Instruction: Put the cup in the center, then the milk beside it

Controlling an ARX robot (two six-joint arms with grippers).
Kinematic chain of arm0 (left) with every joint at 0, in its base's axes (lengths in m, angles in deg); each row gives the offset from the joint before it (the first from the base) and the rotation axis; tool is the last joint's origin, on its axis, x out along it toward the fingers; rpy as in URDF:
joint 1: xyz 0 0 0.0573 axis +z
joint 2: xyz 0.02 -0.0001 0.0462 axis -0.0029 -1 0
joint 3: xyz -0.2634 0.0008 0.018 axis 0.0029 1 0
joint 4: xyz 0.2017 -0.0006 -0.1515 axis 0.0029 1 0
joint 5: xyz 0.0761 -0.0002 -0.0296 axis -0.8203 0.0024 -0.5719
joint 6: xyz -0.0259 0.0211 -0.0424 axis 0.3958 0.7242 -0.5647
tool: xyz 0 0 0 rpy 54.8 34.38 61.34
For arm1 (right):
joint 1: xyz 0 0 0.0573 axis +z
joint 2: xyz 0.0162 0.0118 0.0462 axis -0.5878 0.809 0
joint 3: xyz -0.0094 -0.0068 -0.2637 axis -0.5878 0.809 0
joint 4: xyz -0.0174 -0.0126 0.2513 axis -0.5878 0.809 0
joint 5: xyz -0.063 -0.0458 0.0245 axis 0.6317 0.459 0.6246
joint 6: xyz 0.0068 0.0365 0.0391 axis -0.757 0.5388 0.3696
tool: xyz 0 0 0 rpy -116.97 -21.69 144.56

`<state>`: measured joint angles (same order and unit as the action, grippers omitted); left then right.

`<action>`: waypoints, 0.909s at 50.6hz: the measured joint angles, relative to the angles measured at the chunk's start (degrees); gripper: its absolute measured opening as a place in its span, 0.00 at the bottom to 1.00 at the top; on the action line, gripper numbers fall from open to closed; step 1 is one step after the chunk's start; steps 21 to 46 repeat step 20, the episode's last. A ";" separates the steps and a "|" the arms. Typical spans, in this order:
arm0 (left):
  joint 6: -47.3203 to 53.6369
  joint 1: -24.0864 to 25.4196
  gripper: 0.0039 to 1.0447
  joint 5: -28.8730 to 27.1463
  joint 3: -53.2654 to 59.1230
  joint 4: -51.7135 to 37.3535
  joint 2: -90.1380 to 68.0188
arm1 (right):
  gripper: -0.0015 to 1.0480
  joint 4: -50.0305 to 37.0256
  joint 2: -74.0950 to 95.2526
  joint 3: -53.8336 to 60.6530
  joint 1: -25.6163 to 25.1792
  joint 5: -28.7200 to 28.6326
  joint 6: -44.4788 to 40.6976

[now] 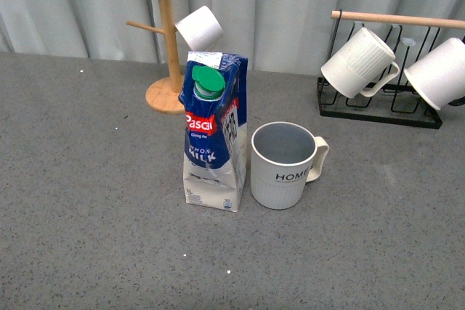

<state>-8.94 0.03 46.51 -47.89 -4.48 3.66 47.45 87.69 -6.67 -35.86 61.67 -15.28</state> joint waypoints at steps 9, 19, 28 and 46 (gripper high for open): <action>0.02 0.00 0.94 0.00 0.00 0.00 0.00 | 0.91 0.00 0.00 0.00 0.00 0.00 0.00; 0.02 0.00 0.94 0.00 0.00 0.00 0.00 | 0.91 0.00 0.00 0.00 0.00 0.00 0.02; 0.02 0.00 0.94 0.00 0.00 0.00 0.00 | 0.91 -0.02 0.00 0.00 0.00 0.00 0.02; 0.02 0.00 0.94 0.00 0.00 0.00 0.00 | 0.91 -0.02 0.00 0.00 0.00 0.00 0.02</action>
